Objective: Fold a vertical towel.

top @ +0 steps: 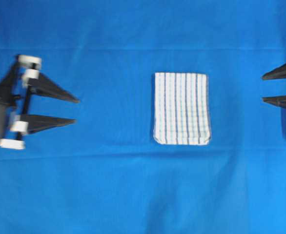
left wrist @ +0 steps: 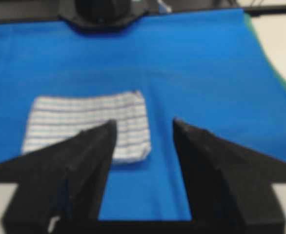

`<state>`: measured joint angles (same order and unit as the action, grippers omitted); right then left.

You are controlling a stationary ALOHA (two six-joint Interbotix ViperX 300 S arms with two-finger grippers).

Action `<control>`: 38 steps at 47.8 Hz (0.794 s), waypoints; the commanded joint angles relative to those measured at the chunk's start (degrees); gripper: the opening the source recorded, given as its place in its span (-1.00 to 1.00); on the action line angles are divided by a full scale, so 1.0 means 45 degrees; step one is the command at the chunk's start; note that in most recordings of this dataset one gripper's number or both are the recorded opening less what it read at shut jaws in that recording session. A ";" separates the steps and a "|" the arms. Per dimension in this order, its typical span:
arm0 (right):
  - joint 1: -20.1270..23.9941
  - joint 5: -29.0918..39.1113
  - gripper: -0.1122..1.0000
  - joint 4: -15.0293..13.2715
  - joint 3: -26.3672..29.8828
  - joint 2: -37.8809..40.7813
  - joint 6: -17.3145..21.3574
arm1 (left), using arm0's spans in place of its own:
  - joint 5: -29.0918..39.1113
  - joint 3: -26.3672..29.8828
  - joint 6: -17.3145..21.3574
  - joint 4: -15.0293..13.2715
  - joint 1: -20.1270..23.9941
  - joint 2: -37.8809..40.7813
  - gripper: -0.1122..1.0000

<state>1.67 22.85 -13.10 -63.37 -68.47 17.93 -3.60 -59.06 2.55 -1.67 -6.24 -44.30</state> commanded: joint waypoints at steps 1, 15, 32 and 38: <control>-0.0117 -0.0117 0.28 -0.0020 -0.0215 -0.0508 0.0039 | -0.0117 -0.0586 0.0020 0.0000 0.0039 -0.1074 0.04; -0.0645 -0.1309 0.28 0.0039 -0.1797 -0.1582 0.0098 | -0.0059 -0.3691 -0.0137 0.0000 0.0176 -0.5312 0.04; -0.0996 -0.1562 0.28 0.0156 -0.2324 -0.1816 0.0430 | 0.0332 -0.5312 -0.0469 0.0000 0.0781 -0.7383 0.04; -0.0996 -0.1562 0.28 0.0176 -0.2402 -0.1699 0.0449 | 0.0332 -0.5352 -0.0469 0.0000 0.0781 -0.7363 0.04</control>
<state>-2.81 16.35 -12.48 -74.79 -77.08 19.86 -1.85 -83.76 0.53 -1.67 -3.08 -78.13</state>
